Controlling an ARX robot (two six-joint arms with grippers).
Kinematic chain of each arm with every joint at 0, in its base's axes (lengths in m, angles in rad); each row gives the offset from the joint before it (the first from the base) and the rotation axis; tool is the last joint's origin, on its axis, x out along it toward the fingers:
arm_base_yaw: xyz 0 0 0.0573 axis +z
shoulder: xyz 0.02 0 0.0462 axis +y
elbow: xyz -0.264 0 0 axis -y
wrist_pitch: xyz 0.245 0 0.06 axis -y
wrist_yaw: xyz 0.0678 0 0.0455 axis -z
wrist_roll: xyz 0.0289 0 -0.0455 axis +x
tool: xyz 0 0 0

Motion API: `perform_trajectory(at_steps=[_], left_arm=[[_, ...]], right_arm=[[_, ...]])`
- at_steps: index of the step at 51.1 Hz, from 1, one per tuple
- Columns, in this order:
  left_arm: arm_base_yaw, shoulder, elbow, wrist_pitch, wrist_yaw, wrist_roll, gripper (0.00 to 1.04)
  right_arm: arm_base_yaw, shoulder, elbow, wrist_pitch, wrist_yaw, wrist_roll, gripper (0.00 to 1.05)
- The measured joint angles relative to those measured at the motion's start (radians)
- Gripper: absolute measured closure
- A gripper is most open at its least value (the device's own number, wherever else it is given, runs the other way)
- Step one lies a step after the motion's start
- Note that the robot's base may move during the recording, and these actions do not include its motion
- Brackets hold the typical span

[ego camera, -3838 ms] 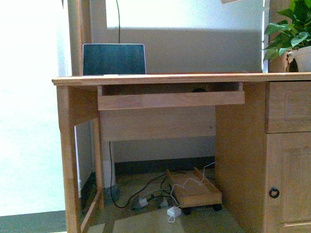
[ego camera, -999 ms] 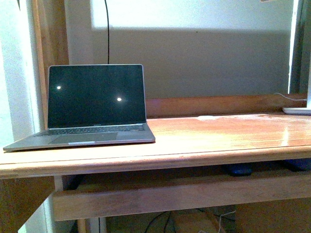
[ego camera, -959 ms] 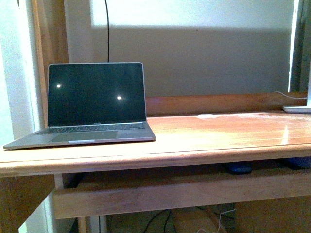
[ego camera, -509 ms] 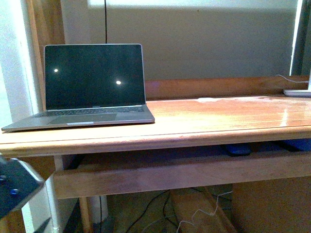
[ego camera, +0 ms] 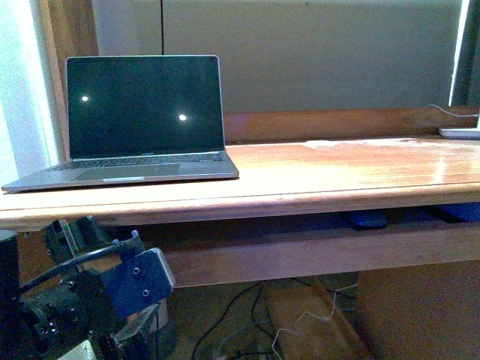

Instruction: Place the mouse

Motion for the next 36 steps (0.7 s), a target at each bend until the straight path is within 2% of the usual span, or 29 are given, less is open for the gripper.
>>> perform_trajectory(at_steps=[8,10,14,19,28,36], left_arm=[[-0.013,0.012,0.057,-0.13,-0.014,-0.009,0.08],[-0.018,-0.011,0.06,-0.201,-0.011,-0.019,0.08],[-0.024,-0.095,0.062,-0.425,0.06,-0.115,0.08],[-0.042,-0.166,0.059,-0.58,0.106,-0.266,0.08],[-0.08,-0.284,-0.038,-0.617,0.19,-0.507,0.08],[-0.102,-0.393,-0.119,-0.6,0.215,-0.718,0.08]], right_arm=[[0.0,0.0,0.0,0.0,0.0,0.0,0.07],[0.0,0.0,0.0,0.0,0.0,0.0,0.07],[0.0,0.0,0.0,0.0,0.0,0.0,0.07],[0.0,0.0,0.0,0.0,0.0,0.0,0.07],[0.0,0.0,0.0,0.0,0.0,0.0,0.07],[0.0,0.0,0.0,0.0,0.0,0.0,0.07]])
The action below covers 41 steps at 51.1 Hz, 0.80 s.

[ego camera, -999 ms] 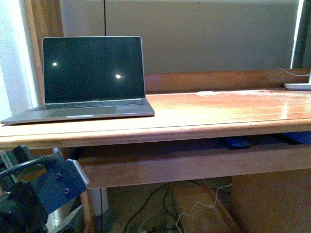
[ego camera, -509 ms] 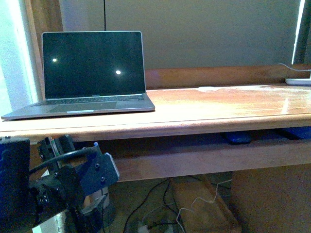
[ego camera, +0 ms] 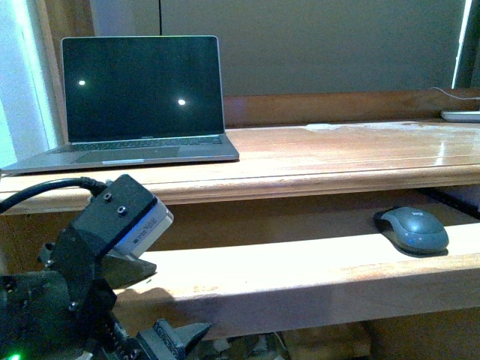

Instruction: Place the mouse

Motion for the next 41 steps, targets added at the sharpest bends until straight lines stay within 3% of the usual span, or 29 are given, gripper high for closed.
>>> perform_trajectory(at_steps=[12,19,25,30,32,36,38,41], left_arm=[[-0.051,-0.212,-0.145,0.013,0.008,-0.26,0.07],[-0.075,-0.375,-0.174,-0.003,-0.155,-0.44,0.08],[-0.08,-0.428,-0.179,0.009,-0.199,-0.502,0.09],[-0.107,-0.422,-0.303,0.288,-0.624,-0.453,0.28],[-0.094,-0.439,-0.332,0.322,-0.696,-0.446,0.33],[-0.043,-0.509,-0.388,0.333,-0.737,-0.435,0.47],[-0.02,-0.546,-0.418,0.33,-0.72,-0.433,0.56],[0.011,-0.595,-0.454,0.314,-0.681,-0.43,0.68]], right_arm=[[0.0,0.0,0.0,0.0,0.0,0.0,0.07],[0.0,0.0,0.0,0.0,0.001,0.0,0.07],[0.0,0.0,0.0,0.0,-0.001,0.0,0.07],[0.0,0.0,0.0,0.0,0.001,0.0,0.07],[0.0,0.0,0.0,0.0,0.002,0.0,0.07],[0.004,0.01,0.003,-0.013,0.019,0.018,0.07],[0.026,0.073,0.042,-0.086,0.084,0.082,0.07],[0.033,0.237,0.101,-0.033,0.097,0.128,0.07]])
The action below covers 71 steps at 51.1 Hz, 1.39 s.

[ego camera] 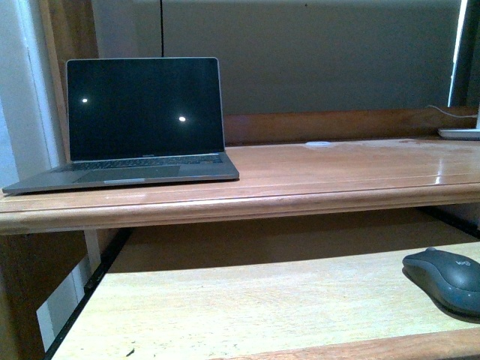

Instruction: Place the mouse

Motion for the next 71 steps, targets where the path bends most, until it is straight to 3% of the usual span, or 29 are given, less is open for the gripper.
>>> perform_trajectory(at_steps=[9,19,29,33,37,57,71], left_arm=[[0.085,-0.142,-0.078,-0.067,0.079,0.003,1.03],[0.149,-0.283,-0.129,-0.156,0.147,0.007,1.02],[0.191,-0.352,-0.179,-0.163,0.187,0.007,1.02],[0.253,-0.393,-0.193,-0.208,0.272,0.008,1.02],[0.283,-0.435,-0.195,-0.242,0.273,0.009,1.02],[0.29,-0.63,-0.195,-0.424,0.283,0.01,1.02],[0.29,-0.737,-0.195,-0.528,0.283,0.01,1.02]], right_arm=[[0.034,0.447,0.256,0.227,-0.038,-0.017,0.07],[0.082,0.836,0.502,0.182,-0.027,-0.107,0.07],[0.102,0.978,0.621,0.082,0.022,-0.176,0.07],[0.111,1.012,0.666,0.056,0.059,-0.191,0.07],[0.121,1.038,0.696,0.032,0.082,-0.191,0.07],[0.21,1.115,0.752,-0.058,0.172,-0.146,0.07],[0.186,1.24,0.79,-0.06,0.24,-0.082,0.07]])
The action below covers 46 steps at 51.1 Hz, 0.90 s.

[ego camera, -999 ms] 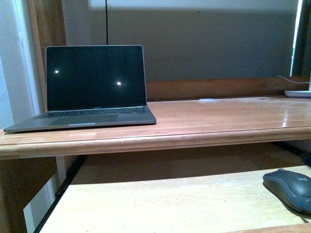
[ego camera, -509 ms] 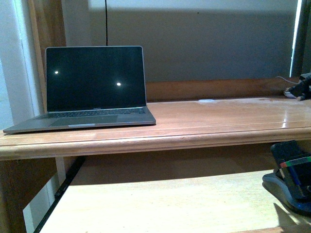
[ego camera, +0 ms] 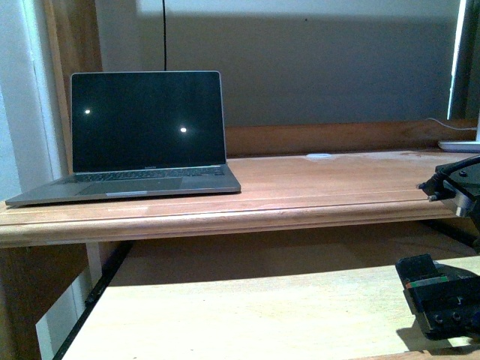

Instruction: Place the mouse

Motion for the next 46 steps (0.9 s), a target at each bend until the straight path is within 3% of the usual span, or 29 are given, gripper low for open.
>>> perform_trajectory(at_steps=[11,20,23,35,46], left_arm=[[0.0,-0.063,0.0,-0.062,0.0,0.0,1.02],[0.001,-0.111,0.0,-0.111,0.0,0.0,1.02],[0.001,-0.176,0.0,-0.2,0.002,0.001,1.02],[0.001,-0.281,0.0,-0.287,0.0,0.001,1.02],[0.001,-0.284,0.0,-0.289,0.0,0.001,1.02]], right_arm=[[-0.026,0.049,0.046,-0.019,0.0,0.057,0.09],[-0.047,0.064,0.058,-0.023,-0.051,0.105,0.42],[-0.049,0.052,0.058,-0.034,-0.067,0.115,0.49],[-0.021,-0.032,0.081,-0.126,-0.104,0.132,0.5],[0.087,0.023,0.407,-0.195,-0.049,0.136,0.5]])
